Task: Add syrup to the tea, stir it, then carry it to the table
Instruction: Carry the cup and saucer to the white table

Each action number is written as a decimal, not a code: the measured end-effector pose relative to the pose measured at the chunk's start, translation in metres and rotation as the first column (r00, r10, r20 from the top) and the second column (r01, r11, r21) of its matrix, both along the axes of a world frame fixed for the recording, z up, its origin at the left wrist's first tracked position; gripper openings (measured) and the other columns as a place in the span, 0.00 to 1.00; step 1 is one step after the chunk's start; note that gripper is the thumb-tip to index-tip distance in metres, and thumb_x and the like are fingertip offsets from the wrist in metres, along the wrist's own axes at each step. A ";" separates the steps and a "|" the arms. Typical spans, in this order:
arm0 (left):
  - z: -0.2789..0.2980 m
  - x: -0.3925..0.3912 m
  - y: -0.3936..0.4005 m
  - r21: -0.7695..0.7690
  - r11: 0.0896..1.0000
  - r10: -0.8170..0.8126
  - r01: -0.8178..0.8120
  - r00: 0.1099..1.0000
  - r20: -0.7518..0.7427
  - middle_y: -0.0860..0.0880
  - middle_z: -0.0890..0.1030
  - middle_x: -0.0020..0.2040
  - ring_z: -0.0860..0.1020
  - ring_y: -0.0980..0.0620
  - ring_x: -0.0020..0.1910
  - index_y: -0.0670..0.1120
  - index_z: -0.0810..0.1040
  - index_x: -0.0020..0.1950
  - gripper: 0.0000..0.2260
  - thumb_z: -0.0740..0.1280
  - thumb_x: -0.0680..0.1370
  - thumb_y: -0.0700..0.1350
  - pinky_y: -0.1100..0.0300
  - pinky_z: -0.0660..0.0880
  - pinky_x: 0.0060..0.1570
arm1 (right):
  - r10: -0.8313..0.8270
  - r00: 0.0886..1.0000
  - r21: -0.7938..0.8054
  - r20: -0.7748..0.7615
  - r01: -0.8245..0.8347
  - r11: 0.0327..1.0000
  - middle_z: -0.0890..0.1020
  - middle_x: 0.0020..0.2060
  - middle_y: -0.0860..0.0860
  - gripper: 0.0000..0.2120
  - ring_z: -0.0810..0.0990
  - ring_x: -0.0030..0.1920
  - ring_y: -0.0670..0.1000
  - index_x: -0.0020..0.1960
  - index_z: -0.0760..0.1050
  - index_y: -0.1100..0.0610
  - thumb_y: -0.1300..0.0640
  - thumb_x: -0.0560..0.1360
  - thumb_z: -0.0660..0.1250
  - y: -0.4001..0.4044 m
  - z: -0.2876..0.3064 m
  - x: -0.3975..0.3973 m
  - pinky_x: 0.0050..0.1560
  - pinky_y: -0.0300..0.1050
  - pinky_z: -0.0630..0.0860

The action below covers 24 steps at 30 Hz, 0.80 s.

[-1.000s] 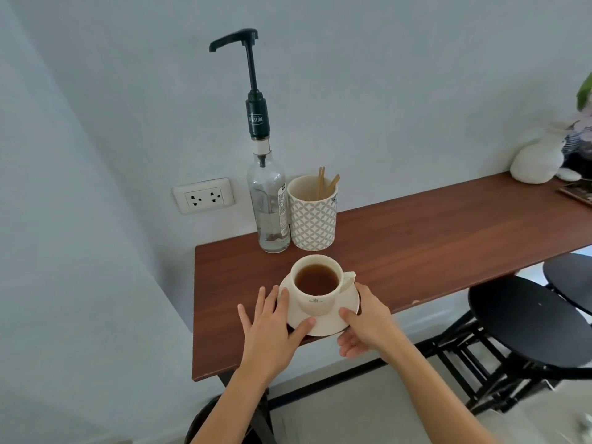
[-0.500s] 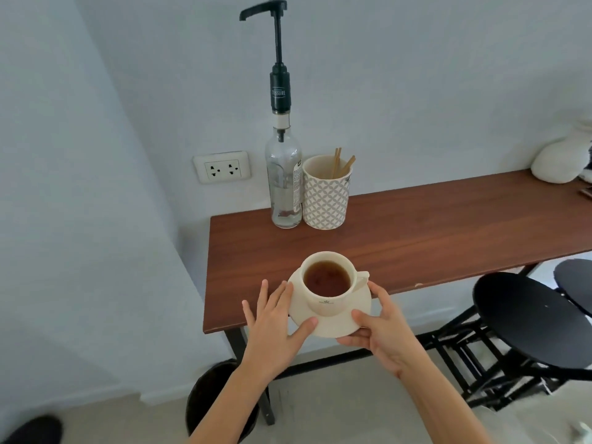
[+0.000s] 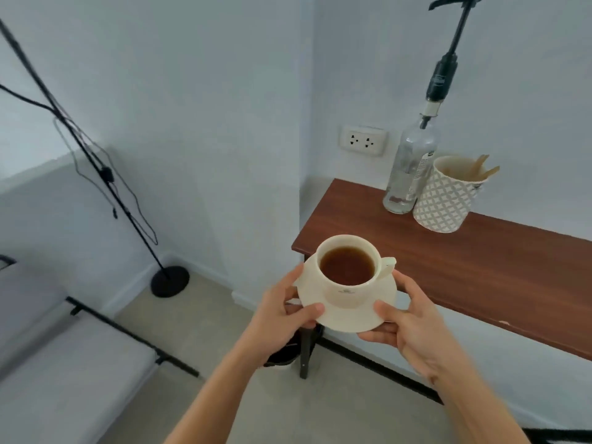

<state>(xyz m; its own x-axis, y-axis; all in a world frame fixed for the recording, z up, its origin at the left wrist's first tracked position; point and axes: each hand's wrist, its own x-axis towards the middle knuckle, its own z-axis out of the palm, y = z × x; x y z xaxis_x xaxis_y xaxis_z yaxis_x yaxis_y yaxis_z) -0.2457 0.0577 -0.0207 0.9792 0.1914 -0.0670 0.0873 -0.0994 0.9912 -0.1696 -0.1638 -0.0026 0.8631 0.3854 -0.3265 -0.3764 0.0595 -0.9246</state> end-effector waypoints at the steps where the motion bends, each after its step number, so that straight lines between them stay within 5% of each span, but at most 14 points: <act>1: 0.001 -0.016 0.004 -0.017 0.999 0.049 -0.049 0.999 -0.014 0.56 0.87 0.49 0.86 0.54 0.45 0.59 0.69 0.74 0.31 0.75 0.77 0.37 0.66 0.80 0.41 | 0.044 0.999 -0.001 -0.001 -0.044 0.999 0.86 0.48 0.62 0.26 0.88 0.38 0.66 0.70 0.69 0.48 0.72 0.79 0.64 0.008 0.002 -0.007 0.32 0.51 0.85; 5: 0.001 -0.087 0.027 -0.089 0.971 0.220 -0.222 0.975 -0.033 0.47 0.87 0.54 0.85 0.55 0.44 0.52 0.64 0.79 0.36 0.75 0.76 0.36 0.64 0.80 0.41 | 0.223 0.975 0.010 0.009 -0.223 0.975 0.86 0.47 0.62 0.26 0.88 0.39 0.65 0.66 0.70 0.45 0.72 0.79 0.64 0.048 0.008 -0.043 0.31 0.51 0.85; 9: 0.003 -0.172 0.053 -0.089 0.927 0.367 -0.364 0.930 0.024 0.52 0.88 0.50 0.85 0.55 0.42 0.72 0.75 0.65 0.32 0.75 0.76 0.36 0.63 0.81 0.43 | 0.396 0.918 0.023 0.002 -0.396 0.918 0.88 0.44 0.61 0.26 0.88 0.41 0.66 0.66 0.70 0.45 0.72 0.79 0.65 0.096 0.009 -0.094 0.31 0.53 0.85; 13: 0.001 -0.272 0.077 -0.114 0.840 0.534 -0.530 0.846 0.003 0.52 0.87 0.47 0.83 0.53 0.42 0.66 0.75 0.65 0.31 0.75 0.75 0.34 0.61 0.82 0.43 | 0.544 0.839 0.033 -0.015 -0.543 0.839 0.86 0.45 0.67 0.24 0.88 0.37 0.64 0.59 0.73 0.42 0.72 0.79 0.64 0.148 0.010 -0.170 0.30 0.51 0.85; 17: -0.001 -0.389 0.101 -0.121 0.737 0.667 -0.665 0.744 -0.027 0.38 0.85 0.56 0.85 0.47 0.47 0.51 0.66 0.78 0.36 0.75 0.75 0.32 0.55 0.84 0.48 | 0.666 0.745 0.049 -0.026 -0.665 0.745 0.85 0.48 0.69 0.27 0.88 0.38 0.64 0.67 0.68 0.44 0.72 0.79 0.64 0.201 0.004 -0.266 0.31 0.51 0.85; 21: -0.009 -0.509 0.127 -0.142 0.641 0.761 -0.754 0.649 -0.013 0.47 0.86 0.50 0.87 0.52 0.45 0.55 0.66 0.75 0.36 0.76 0.74 0.32 0.60 0.83 0.47 | 0.761 0.648 0.061 -0.026 -0.759 0.648 0.87 0.46 0.63 0.28 0.88 0.35 0.61 0.69 0.66 0.44 0.72 0.79 0.63 0.250 -0.008 -0.369 0.30 0.50 0.85; 24: -0.010 -0.592 0.139 -0.143 0.554 0.823 -0.820 0.565 -0.052 0.52 0.85 0.46 0.86 0.53 0.43 0.48 0.65 0.79 0.37 0.75 0.74 0.31 0.60 0.83 0.47 | 0.822 0.566 0.083 -0.054 -0.818 0.569 0.84 0.51 0.63 0.30 0.88 0.35 0.60 0.73 0.65 0.46 0.73 0.79 0.62 0.288 -0.014 -0.442 0.29 0.50 0.84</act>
<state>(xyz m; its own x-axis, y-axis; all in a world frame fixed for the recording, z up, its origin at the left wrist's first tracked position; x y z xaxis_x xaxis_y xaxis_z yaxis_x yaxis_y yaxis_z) -0.8376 0.1967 -0.0307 0.4022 0.9041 -0.1445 0.0426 0.1391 0.9894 -0.6111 0.1239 -0.0169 0.1410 0.9299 -0.3396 -0.3537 -0.2731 -0.8946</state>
